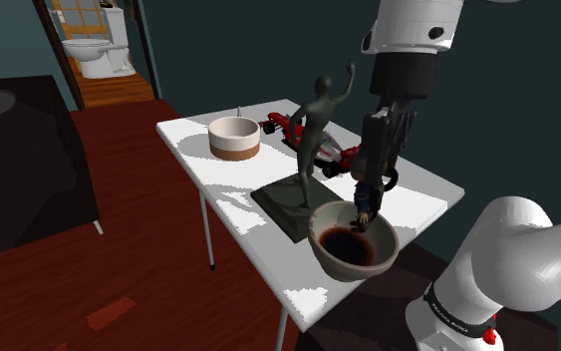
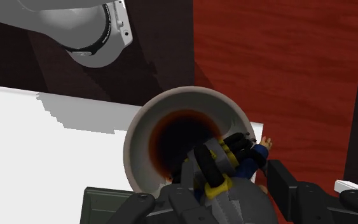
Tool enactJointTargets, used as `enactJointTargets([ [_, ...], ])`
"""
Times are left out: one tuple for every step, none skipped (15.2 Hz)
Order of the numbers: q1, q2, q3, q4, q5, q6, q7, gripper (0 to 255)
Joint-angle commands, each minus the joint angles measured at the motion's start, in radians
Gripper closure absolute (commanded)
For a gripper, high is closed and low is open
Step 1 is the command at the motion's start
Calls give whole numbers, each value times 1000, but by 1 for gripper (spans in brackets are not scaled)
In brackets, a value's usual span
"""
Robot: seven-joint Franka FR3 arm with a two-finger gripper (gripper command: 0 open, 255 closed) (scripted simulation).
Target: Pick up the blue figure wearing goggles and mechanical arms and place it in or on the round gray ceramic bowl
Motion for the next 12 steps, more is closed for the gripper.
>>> enactJointTargets([
  [1,-9,4,-30,3,22,-6,255],
  [1,-14,6,-47,4,33,-9,255],
  [2,-19,8,-63,6,44,-12,255],
  [2,-21,9,-70,7,49,-14,255],
  [2,-21,9,-70,7,49,-14,255],
  [2,-21,9,-70,7,49,-14,255],
  [2,-21,9,-70,7,49,-14,255],
  [2,-21,9,-70,7,49,-14,255],
  [2,-21,9,-70,7,49,-14,255],
  [2,-21,10,-70,7,49,-14,255],
  [2,-21,10,-70,7,49,-14,255],
  [2,-21,9,-70,7,49,-14,0],
])
